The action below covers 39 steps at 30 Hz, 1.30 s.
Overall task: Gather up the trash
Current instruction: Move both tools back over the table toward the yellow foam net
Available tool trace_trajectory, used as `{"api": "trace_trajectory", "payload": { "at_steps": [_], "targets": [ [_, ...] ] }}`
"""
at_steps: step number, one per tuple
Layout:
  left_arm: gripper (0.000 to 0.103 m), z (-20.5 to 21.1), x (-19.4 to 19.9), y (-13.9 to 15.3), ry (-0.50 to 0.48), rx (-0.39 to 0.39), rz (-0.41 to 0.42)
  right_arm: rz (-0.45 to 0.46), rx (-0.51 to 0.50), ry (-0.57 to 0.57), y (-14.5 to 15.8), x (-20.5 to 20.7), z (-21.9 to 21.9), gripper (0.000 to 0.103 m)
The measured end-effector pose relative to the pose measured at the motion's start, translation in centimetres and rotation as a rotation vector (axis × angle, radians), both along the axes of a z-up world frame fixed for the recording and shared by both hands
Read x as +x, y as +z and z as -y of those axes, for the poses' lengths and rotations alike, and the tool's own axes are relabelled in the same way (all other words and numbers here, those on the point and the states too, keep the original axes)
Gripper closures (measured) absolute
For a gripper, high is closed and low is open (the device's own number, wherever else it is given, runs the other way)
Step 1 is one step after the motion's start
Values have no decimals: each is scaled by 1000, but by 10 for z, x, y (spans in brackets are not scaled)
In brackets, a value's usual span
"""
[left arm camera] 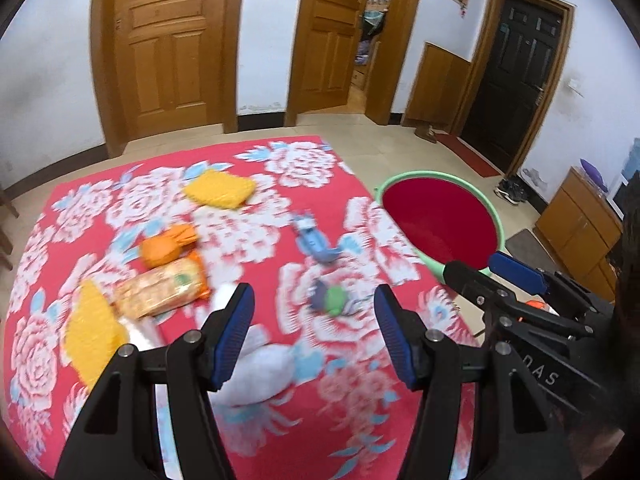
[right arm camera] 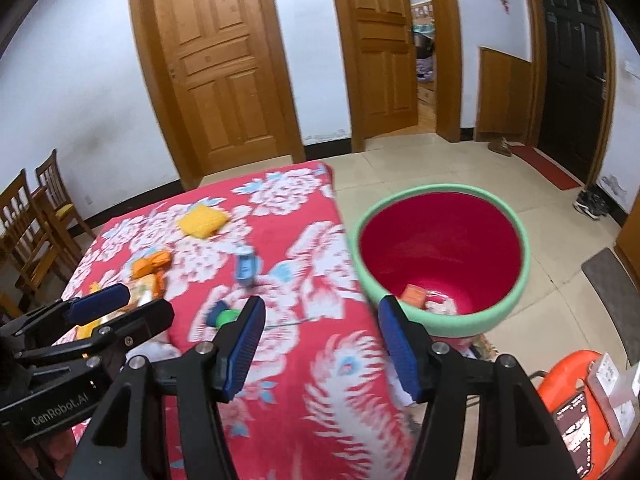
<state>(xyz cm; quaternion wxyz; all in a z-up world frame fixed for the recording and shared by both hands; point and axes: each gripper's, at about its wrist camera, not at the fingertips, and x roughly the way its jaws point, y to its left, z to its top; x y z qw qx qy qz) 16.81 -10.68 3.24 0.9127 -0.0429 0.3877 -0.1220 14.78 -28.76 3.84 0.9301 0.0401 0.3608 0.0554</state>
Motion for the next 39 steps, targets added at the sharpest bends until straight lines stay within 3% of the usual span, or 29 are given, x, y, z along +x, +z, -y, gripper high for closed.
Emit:
{"api": "trace_trajectory", "payload": {
  "at_steps": [16, 24, 33, 35, 36, 37, 38, 39],
  "targets": [
    [41, -128, -30, -13, 245, -37, -42, -11, 14, 150, -5, 6, -78, 40],
    [40, -153, -25, -34, 291, -30, -75, -20, 6, 204, -7, 15, -104, 36],
    [41, -161, 7, -65, 248, -70, -154, -47, 13, 204, -13, 41, -118, 34],
    [49, -157, 12, -68, 217, -48, -164, -50, 16, 206, -14, 47, -120, 34],
    [68, -154, 12, -67, 216, -7, -144, -53, 16, 208, -14, 50, -121, 34],
    [96, -153, 13, -67, 214, 18, -140, -55, 16, 211, -15, 52, -123, 34],
    [103, -153, 14, -67, 211, 32, -137, -56, 15, 214, -15, 54, -124, 34],
    [103, -155, 14, -66, 205, 26, -135, -58, 13, 217, -15, 57, -126, 34]
  ]
}}
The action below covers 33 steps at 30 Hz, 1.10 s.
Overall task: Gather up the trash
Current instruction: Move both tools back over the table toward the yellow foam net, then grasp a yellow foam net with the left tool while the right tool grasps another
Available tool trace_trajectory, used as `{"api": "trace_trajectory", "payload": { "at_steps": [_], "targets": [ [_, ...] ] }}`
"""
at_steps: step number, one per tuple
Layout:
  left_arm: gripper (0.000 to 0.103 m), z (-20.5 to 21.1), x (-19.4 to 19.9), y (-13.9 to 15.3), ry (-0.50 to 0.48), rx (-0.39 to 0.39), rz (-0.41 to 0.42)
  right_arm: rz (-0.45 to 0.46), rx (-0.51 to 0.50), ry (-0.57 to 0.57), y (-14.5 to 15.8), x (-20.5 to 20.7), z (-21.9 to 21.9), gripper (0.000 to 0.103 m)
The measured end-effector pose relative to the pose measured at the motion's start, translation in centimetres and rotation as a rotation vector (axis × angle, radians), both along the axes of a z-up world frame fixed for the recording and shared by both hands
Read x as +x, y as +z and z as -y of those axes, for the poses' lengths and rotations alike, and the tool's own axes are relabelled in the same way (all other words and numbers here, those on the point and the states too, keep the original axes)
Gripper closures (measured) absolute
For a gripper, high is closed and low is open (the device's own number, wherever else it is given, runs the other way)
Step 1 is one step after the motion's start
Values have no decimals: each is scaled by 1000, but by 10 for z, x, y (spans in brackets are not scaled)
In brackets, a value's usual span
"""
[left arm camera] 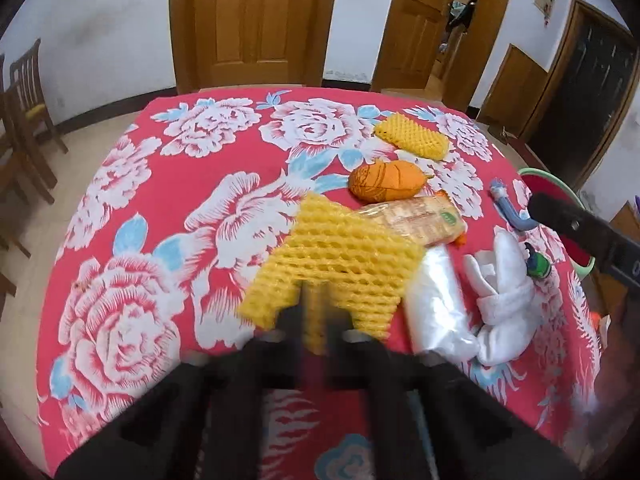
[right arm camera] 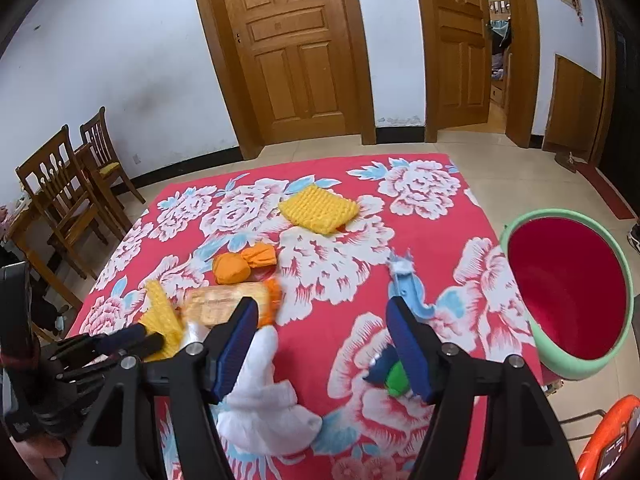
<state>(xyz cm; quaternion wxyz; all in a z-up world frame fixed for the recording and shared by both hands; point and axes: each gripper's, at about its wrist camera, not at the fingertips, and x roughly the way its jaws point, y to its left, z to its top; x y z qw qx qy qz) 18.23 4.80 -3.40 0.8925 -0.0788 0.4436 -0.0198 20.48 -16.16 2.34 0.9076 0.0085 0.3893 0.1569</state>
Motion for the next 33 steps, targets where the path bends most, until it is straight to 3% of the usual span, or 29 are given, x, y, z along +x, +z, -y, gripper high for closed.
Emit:
{"api": "trace_trajectory", "payload": {
  "at_steps": [7, 9, 12, 14, 15, 16, 23, 24, 25, 27, 28, 29, 33],
  "targets": [
    [103, -4, 3, 31, -15, 23, 91, -1, -8, 2, 4, 18, -5, 34],
    [103, -6, 6, 35, -13, 37, 97, 0, -8, -4, 7, 25, -5, 34],
    [102, -12, 9, 34, -38, -18, 63, 6, -8, -9, 11, 34, -4, 33],
    [54, -11, 8, 29, -45, -13, 32, 12, -11, -9, 13, 38, -5, 32],
    [14, -11, 6, 27, -44, -6, 39, 14, -12, -8, 14, 40, -5, 32],
    [3, -10, 2, 26, -53, -11, 69, 13, -12, -8, 14, 42, -6, 31],
    [6, -2, 12, -1, -149, 24, -23, 5, 0, -2, 18, 60, -8, 22],
    [14, -1, 11, -3, -149, 27, -23, 1, -1, -2, 18, 64, -8, 21],
    [30, 1, 12, -7, -156, 33, -30, -7, -1, -2, 17, 71, -9, 17],
    [44, 7, 11, -11, -169, 78, -27, -28, -9, -9, 14, 83, -11, 13],
    [66, 11, 9, -11, -183, 109, -14, -38, -16, -7, 12, 89, -12, 10],
    [78, 12, 9, -10, -197, 101, -13, -48, -23, -3, 9, 97, -14, 8],
    [84, 12, 10, -8, -168, 115, -10, -107, -60, 13, -8, 127, -25, 5]
  ]
}}
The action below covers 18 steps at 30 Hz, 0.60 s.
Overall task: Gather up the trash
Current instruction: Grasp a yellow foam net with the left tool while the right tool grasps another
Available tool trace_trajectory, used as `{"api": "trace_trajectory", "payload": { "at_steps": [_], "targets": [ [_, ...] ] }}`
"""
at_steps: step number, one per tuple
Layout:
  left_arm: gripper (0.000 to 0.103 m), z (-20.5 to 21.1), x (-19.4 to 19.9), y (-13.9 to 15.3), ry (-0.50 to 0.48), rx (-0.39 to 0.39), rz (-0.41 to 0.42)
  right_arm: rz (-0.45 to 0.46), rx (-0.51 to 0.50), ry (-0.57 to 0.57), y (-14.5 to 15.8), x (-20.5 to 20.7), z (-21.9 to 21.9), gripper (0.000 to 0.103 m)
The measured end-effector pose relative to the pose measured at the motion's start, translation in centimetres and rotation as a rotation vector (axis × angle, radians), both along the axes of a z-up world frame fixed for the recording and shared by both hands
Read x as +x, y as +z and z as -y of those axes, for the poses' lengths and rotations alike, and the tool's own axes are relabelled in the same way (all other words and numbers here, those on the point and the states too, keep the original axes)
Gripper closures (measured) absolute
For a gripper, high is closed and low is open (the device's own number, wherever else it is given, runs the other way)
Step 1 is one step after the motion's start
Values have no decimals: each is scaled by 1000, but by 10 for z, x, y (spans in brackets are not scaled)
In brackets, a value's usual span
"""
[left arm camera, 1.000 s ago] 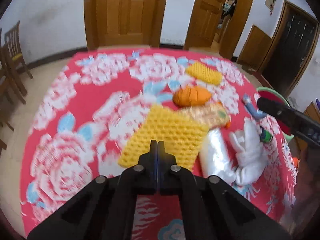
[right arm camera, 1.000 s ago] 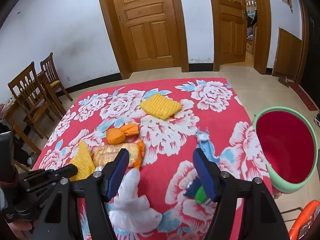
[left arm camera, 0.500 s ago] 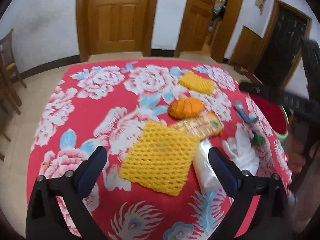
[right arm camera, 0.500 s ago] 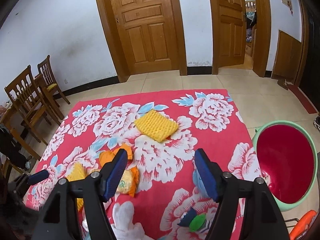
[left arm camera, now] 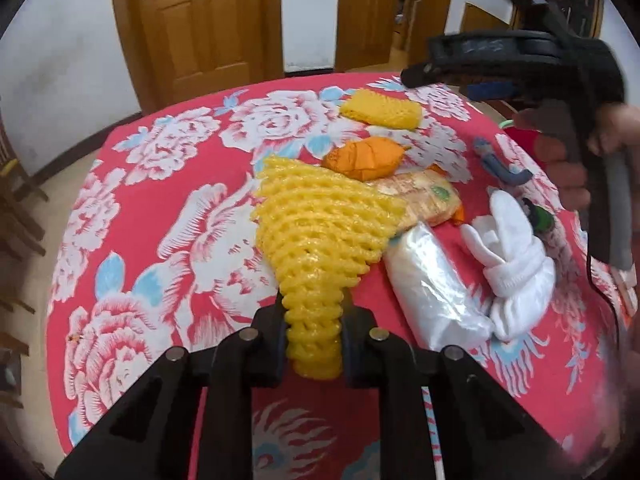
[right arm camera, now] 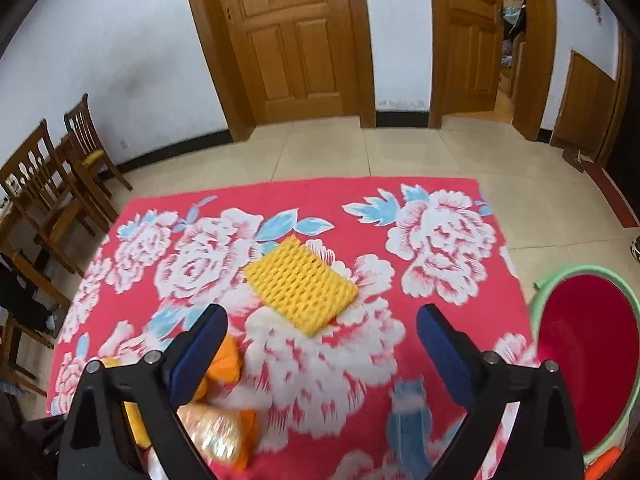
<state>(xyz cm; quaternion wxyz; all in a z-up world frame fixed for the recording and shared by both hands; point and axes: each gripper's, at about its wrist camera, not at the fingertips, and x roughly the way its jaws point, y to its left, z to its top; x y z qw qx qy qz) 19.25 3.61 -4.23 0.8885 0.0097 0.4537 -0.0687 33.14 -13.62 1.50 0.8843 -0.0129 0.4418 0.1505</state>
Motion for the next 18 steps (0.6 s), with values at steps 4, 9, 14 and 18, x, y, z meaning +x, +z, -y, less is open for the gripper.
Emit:
{"api": "trace_trajectory", "payload": {
  "at_steps": [4, 9, 14, 18],
  "targets": [
    [85, -3, 0, 8, 17, -36, 20, -52, -23, -10, -20, 24, -8, 5],
    [85, -8, 3, 23, 49, -43, 75, -69, -88, -29, -39, 37, -15, 5],
    [84, -15, 19, 34, 109, -51, 110, -70, -58, -9, -48, 43, -21, 15],
    [84, -23, 32, 39, 167, -88, 120, -64, -18, 120, -41, 40, -36, 89]
  ]
}}
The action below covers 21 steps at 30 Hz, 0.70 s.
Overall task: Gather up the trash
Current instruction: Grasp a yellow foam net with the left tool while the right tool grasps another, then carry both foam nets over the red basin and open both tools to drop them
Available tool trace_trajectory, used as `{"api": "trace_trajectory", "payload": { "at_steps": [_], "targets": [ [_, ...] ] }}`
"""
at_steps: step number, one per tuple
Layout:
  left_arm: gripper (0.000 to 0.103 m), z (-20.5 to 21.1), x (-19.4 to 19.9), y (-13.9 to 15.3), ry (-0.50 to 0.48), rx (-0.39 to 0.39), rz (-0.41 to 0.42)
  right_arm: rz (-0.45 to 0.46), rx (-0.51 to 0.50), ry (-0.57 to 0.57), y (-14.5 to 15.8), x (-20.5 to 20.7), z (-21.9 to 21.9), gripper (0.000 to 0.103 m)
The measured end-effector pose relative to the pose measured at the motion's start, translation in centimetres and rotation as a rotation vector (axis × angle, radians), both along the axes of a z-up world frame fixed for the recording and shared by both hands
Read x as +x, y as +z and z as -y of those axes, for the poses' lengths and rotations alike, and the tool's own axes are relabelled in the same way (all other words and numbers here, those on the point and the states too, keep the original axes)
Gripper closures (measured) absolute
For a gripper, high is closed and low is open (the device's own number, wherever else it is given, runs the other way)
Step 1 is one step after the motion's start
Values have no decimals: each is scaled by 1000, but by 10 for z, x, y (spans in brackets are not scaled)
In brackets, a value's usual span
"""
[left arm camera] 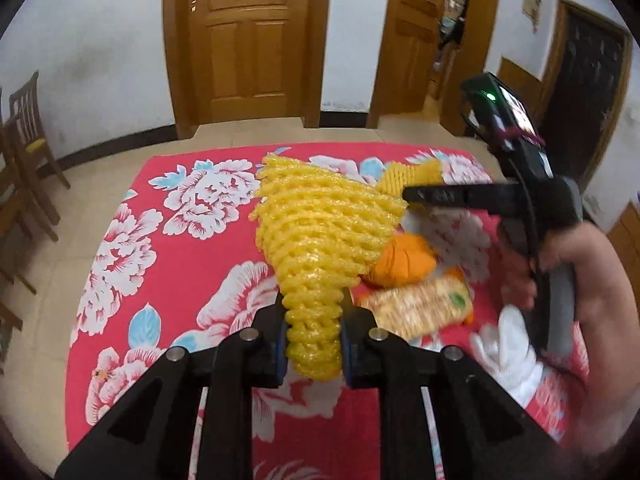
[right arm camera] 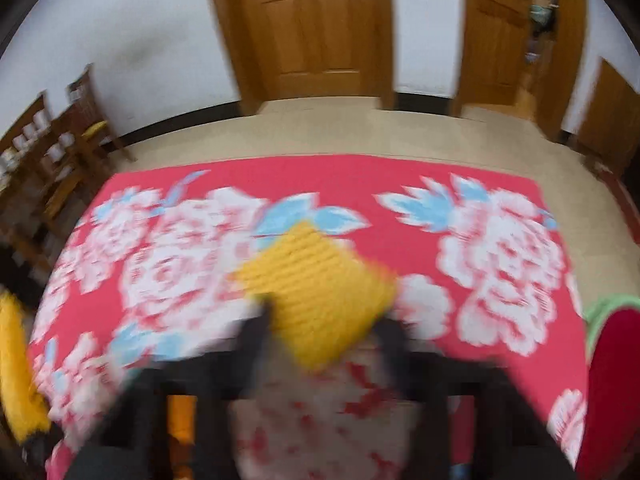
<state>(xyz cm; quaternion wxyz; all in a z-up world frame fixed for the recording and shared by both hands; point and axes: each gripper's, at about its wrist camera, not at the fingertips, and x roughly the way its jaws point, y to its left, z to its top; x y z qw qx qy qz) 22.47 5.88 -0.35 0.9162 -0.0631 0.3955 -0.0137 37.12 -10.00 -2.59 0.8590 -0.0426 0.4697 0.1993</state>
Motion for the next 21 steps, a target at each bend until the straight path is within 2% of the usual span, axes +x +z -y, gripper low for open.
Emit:
{"api": "trace_trajectory", "payload": {
  "at_steps": [1, 3, 11, 16, 21],
  "targets": [
    [84, -1, 0, 1, 7, -8, -1, 7, -6, 13, 2, -1, -4, 91],
    [84, -1, 0, 6, 24, -19, 7, 58, -100, 47, 5, -9, -16, 91],
    [84, 10, -8, 29, -1, -59, 53, 172, -52, 96, 47, -59, -10, 92],
    [84, 33, -20, 47, -42, -60, 90, 205, -16, 56, 72, -87, 9, 91],
    [83, 59, -31, 60, -92, -61, 115, 223, -8, -24, 82, -117, 30, 91]
  ]
}}
